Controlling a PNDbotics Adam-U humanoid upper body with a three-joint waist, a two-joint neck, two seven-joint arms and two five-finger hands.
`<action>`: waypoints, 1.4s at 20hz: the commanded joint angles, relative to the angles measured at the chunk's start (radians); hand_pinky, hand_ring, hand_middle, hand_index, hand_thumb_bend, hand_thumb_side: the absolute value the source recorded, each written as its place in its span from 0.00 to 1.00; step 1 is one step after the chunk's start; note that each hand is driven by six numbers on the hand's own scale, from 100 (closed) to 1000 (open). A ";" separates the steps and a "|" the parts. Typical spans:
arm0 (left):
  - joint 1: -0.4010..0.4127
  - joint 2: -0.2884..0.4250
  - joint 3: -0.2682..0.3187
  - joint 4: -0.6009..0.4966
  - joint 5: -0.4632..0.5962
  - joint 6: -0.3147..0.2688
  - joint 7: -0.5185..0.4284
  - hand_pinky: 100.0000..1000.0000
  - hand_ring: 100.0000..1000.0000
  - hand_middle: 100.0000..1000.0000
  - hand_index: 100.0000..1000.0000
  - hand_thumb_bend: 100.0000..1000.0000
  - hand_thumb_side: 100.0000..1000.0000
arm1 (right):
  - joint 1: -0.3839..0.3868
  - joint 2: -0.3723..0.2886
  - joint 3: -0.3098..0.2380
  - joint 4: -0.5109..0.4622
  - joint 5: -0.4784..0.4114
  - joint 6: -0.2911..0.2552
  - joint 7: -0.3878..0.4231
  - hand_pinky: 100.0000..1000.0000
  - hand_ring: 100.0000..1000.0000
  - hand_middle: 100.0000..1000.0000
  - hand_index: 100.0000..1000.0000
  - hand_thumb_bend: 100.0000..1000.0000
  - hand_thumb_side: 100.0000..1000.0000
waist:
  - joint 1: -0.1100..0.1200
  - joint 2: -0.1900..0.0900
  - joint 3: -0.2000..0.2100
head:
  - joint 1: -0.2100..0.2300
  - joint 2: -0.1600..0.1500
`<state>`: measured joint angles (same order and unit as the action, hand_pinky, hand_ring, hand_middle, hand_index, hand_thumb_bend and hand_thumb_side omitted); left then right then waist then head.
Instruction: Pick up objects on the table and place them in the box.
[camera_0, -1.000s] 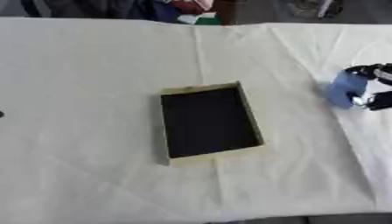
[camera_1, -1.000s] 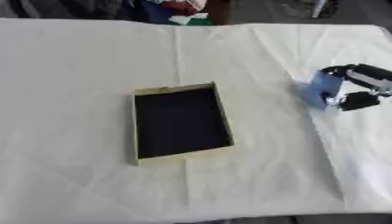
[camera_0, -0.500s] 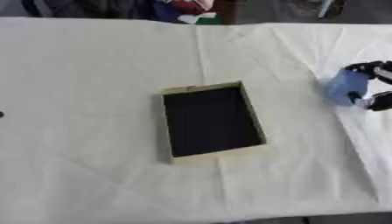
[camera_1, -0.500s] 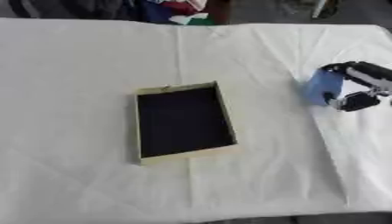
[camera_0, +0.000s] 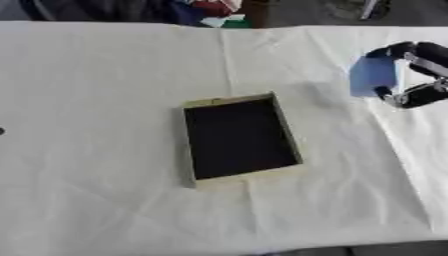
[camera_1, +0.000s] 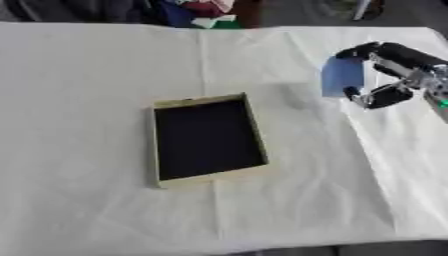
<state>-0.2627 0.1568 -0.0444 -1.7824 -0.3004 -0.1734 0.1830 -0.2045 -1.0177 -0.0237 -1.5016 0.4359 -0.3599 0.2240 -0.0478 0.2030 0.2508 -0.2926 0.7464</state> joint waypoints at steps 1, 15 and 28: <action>-0.005 0.006 0.003 -0.015 0.002 -0.004 -0.003 0.70 0.38 0.42 0.62 0.39 0.75 | -0.019 -0.051 0.003 -0.149 0.021 -0.010 0.042 0.86 0.76 0.32 0.79 0.00 0.01 | 0.000 -0.017 -0.004 | -0.003 -0.001; -0.018 0.003 -0.007 -0.049 0.028 -0.041 -0.010 0.67 0.37 0.41 0.62 0.39 0.74 | -0.114 0.025 0.128 -0.247 0.040 -0.026 0.252 0.87 0.76 0.32 0.78 0.00 0.09 | -0.012 -0.019 0.041 | -0.038 -0.003; -0.024 -0.001 -0.004 -0.072 0.045 -0.056 0.013 0.68 0.36 0.41 0.62 0.39 0.74 | -0.174 0.090 0.188 -0.161 0.080 -0.068 0.301 0.87 0.76 0.33 0.78 0.00 0.11 | -0.015 -0.021 0.073 | -0.049 -0.004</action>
<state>-0.2726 0.1539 -0.0506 -1.8330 -0.2591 -0.2266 0.1929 -0.3630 -0.9086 0.1694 -1.6617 0.5091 -0.4227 0.5203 -0.0663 0.1981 0.3239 -0.3377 0.7465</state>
